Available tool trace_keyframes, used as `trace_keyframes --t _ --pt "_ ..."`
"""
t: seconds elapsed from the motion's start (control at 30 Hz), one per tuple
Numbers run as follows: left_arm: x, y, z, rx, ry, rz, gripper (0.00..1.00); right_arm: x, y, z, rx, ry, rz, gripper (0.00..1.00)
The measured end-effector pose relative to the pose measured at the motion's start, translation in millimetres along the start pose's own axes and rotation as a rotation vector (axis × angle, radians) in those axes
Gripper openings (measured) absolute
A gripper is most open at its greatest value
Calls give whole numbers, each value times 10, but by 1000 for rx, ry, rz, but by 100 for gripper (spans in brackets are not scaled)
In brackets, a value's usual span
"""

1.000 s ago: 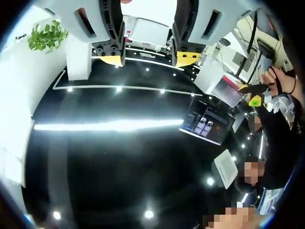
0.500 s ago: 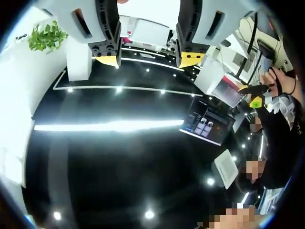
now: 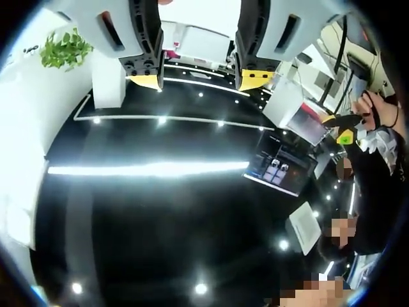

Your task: Clamp the fixed fixture on the desktop, loosen the retaining clip, secure it to the edge of the desk, and tighten the retaining clip.

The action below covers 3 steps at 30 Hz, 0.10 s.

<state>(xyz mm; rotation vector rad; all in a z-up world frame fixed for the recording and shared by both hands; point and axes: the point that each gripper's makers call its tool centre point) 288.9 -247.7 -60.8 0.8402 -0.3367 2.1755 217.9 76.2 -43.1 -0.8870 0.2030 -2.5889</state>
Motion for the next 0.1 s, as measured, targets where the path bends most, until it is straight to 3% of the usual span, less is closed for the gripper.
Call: trace_keyframes --t 0.1 --pt "3 10 -37 1 19 4 47 1 -6 -9 2 2 -3 43"
Point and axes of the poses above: the point that each gripper's makers call its tool centre point, and the gripper's own axes: x roughly forward along the fingers, y roughly to its left, z roughly out of its top, and after that the axes turned 11 degrees about y, right-handed
